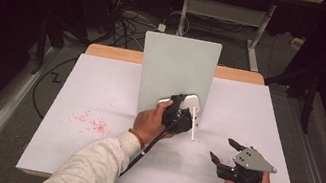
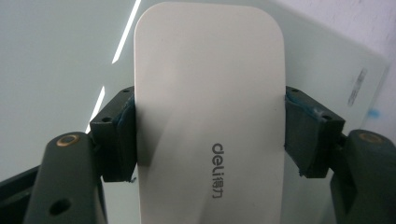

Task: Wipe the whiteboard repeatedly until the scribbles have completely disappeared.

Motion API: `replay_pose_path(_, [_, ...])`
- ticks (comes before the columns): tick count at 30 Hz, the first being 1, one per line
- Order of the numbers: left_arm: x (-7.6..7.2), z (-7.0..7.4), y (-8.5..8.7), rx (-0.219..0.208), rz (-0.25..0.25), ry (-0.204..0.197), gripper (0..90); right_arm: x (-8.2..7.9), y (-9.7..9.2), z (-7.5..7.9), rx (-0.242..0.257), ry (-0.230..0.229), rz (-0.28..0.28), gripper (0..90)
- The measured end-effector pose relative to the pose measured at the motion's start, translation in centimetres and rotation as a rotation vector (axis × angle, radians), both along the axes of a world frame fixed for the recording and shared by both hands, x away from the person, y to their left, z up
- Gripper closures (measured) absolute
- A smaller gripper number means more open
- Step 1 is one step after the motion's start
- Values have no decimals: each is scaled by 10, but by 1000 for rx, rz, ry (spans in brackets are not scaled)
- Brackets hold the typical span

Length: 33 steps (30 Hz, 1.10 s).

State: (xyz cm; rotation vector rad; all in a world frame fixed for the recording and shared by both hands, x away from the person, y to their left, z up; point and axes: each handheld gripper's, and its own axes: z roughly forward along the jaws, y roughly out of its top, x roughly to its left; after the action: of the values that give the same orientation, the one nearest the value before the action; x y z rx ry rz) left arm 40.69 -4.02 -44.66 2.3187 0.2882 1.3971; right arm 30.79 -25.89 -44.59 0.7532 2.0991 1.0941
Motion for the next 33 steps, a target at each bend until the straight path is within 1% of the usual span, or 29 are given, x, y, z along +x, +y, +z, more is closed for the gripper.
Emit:
replay_pose_path(3, [0,2,-12,6,-8,-2,282,1,-1,0,0,0,3,278])
replay_pose_path(5, [1,1,-19,-5,-14,-5,282,0,-1,0,2,1,3,278])
replay_pose_path(7, [0,-1,-24,10,-24,-11,282,0,0,0,2,0,2,278])
replay_pose_path(8, [0,-2,-25,7,-24,-10,282,0,0,0,0,0,2,278])
replay_pose_path(10, [0,-2,-27,10,-22,-9,282,0,0,0,-2,1,3,279])
replay_pose_path(12, [-1,-3,-26,14,-25,1,282,1,-1,-1,-3,4,4,278])
replay_pose_path(15, [-2,-5,-21,33,-29,19,283,0,-1,-1,-4,3,3,279])
replay_pose_path(17, [-3,-6,-13,36,-24,28,283,-1,-1,0,-2,1,3,279])
replay_pose_path(19, [-3,-6,0,47,-12,39,283,0,-1,0,-2,0,4,279])
replay_pose_path(20, [-3,-6,6,38,-6,44,283,0,-1,0,0,0,4,279])
replay_pose_path(23, [-3,-3,26,35,19,56,283,-1,0,0,-4,1,6,279])
replay_pose_path(25, [-3,-1,39,25,38,73,284,-1,2,-1,-6,4,5,279])
replay_pose_path(26, [-3,-1,43,5,45,70,284,-1,2,-1,-7,3,6,278])
replay_pose_path(27, [-3,0,52,27,55,77,284,-1,2,0,-8,1,8,279])
replay_pose_path(29, [-4,-1,64,34,63,82,284,-1,2,0,-6,-1,5,279])
replay_pose_path(31, [-5,-2,76,49,86,78,284,-1,2,0,-5,0,4,279])
replay_pose_path(33, [-6,-3,86,38,99,90,284,-1,2,0,-6,1,5,279])
